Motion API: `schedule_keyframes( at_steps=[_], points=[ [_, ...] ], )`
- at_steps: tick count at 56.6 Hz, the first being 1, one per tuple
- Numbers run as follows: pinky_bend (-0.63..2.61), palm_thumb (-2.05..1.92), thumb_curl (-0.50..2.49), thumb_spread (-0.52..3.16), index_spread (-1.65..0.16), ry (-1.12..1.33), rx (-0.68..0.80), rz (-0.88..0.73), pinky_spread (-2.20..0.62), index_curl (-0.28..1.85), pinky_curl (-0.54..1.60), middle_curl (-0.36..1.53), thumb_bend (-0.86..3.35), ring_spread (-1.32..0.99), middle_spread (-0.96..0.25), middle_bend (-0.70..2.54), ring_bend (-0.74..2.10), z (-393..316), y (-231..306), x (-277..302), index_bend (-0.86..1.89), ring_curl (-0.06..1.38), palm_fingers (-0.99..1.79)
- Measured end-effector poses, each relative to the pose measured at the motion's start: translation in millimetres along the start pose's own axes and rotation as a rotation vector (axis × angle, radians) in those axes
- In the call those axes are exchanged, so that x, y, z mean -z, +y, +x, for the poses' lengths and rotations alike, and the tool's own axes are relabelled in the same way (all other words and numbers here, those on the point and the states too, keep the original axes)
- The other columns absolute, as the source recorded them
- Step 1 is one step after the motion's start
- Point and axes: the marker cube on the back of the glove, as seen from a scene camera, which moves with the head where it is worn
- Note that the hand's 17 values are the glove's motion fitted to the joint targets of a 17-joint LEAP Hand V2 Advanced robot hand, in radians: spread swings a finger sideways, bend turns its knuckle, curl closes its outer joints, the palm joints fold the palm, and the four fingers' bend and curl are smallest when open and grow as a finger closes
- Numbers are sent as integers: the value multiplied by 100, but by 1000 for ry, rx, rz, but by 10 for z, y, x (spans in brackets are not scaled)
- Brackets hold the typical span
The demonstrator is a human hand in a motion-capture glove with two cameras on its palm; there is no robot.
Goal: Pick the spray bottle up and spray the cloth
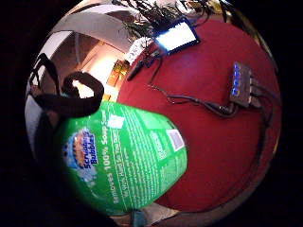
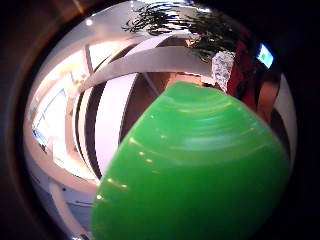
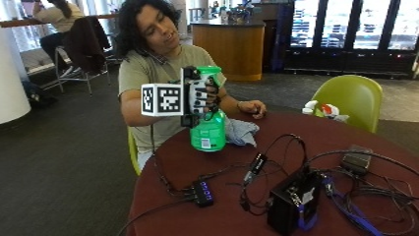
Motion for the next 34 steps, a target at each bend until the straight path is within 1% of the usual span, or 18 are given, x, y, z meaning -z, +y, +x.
schedule_keyframes(
  at_steps=[5, 10, 14, 18, 21, 24, 29, 34],
  points=[
    [29, 105, 63, 48, -22, 52, -8, -97, -16, 38, 35, 50, -3, -16, -14, 56, 51, -286, 63, 37, 41, 41, 132],
    [30, 103, 66, 43, -21, 181, -42, -281, -16, 41, 36, 51, -3, -15, -14, 58, 52, -617, 111, 16, 41, 42, 133],
    [31, 103, 67, 40, -21, 291, -65, -387, -17, 44, 37, 51, -3, -15, -14, 59, 52, -811, 129, -31, 42, 43, 133],
    [31, 103, 69, 39, -20, 392, -120, -469, -17, 45, 38, 52, -3, -15, -13, 60, 52, -936, 119, -67, 41, 44, 132],
    [31, 102, 70, 38, -20, 502, -170, -567, -17, 47, 38, 52, -3, -16, -13, 61, 53, -985, 110, -112, 41, 45, 132],
    [32, 102, 71, 37, -20, 623, -254, -676, -17, 48, 39, 52, -3, -16, -13, 61, 53, -1009, 129, -186, 41, 45, 132],
    [32, 103, 72, 36, -20, 814, -362, -800, -17, 49, 39, 52, -2, -16, -13, 61, 53, -942, 199, -362, 40, 46, 131],
    [31, 103, 74, 35, -20, 934, -435, -905, -16, 51, 39, 52, -2, -15, -13, 61, 53, -831, 337, -611, 40, 46, 130]
  ],
)
